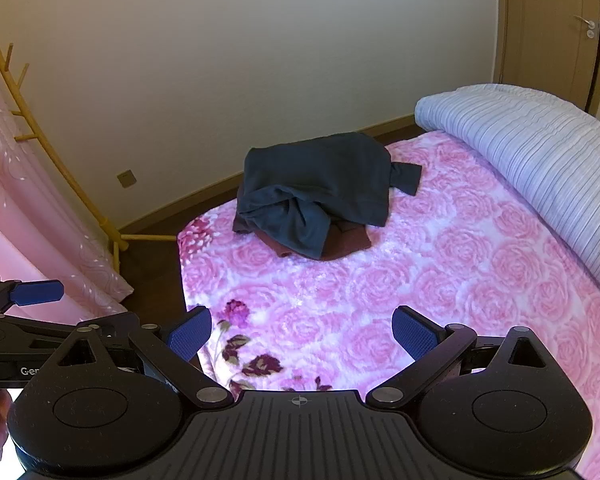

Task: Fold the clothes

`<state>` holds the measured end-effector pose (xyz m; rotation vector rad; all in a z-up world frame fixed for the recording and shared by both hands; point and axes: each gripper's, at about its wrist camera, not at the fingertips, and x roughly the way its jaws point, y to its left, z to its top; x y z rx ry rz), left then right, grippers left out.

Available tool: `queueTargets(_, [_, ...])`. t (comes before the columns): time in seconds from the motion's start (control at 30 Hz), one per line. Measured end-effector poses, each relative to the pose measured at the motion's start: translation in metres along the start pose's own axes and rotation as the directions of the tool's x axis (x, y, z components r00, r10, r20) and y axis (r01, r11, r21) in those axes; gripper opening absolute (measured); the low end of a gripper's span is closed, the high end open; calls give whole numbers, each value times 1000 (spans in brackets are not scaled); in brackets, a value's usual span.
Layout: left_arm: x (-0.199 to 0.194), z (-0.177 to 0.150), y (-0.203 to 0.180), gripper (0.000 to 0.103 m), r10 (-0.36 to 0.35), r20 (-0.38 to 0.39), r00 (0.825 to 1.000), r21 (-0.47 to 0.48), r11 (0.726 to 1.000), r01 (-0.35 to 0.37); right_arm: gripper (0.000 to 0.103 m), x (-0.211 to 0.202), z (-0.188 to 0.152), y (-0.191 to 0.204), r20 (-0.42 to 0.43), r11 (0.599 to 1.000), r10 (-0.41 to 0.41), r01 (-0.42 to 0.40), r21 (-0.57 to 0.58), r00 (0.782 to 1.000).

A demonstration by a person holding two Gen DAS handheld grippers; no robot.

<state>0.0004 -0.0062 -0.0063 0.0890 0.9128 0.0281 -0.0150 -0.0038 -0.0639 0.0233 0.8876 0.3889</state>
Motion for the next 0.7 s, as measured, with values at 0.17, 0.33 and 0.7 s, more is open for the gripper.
queueTargets(0.17, [-1, 0, -1, 95, 3, -4, 1000, -4, 1000, -3, 99, -2, -3, 0, -3, 1000, 7, -7, -6, 1000])
queueTargets(0.33, [-3, -7, -2, 95, -35, -3, 999, -32, 999, 35, 99, -3, -9, -4, -7, 999, 9, -9, -45, 1000])
queueTargets(0.7, [15, -12, 8, 96, -12, 27, 1000, 73, 997, 10, 99, -7, -19, -21, 159, 956, 49, 0, -294, 986])
